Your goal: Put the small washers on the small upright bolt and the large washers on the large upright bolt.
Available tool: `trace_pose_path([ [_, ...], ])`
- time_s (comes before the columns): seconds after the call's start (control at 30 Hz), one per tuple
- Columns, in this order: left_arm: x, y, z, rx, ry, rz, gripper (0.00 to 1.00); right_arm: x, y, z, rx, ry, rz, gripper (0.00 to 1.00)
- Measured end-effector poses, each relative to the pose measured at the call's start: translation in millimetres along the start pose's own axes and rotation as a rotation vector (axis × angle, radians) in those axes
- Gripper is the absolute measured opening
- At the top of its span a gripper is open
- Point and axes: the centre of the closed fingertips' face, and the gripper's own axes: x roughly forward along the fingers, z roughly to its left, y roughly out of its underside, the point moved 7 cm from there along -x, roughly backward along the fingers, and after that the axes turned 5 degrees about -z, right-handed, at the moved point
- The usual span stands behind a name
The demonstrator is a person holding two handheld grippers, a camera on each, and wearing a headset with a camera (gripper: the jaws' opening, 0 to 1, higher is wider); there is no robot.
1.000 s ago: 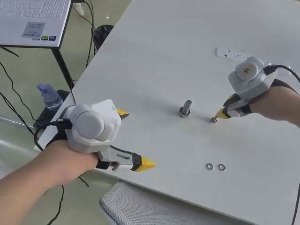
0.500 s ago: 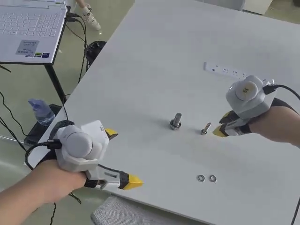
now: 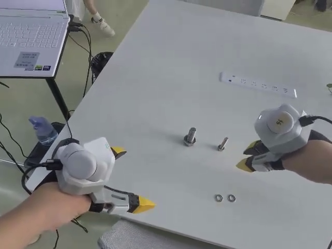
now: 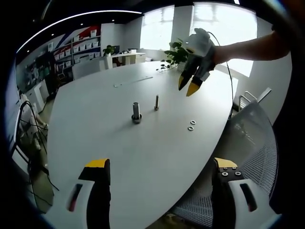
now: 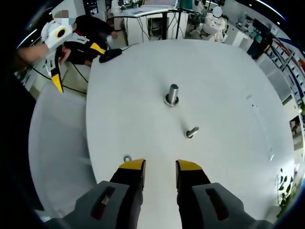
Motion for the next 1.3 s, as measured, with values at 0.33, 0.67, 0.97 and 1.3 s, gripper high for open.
trace_pose_path([
  [0.33,-0.3,-13.6,-0.4,0.006,0.012,-0.031,0.88,-2.1,20.9,21.7,0.054,-0.024,-0.032,0.27],
  [0.67,4.3,-20.9,-2.1,0.009,0.027,-0.039,0.90,7.0,39.4,34.0,0.076,-0.047,-0.034,0.28],
  [0.97,6.3,-14.9,-3.8,0.017,0.023,0.010,0.90,34.0,50.6,35.0,0.041,-0.044,0.016,0.27],
  [1.3,7.0,-14.4,-4.6,0.021,0.024,0.035,0.89,63.4,61.5,35.3,0.047,-0.042,0.044,0.27],
])
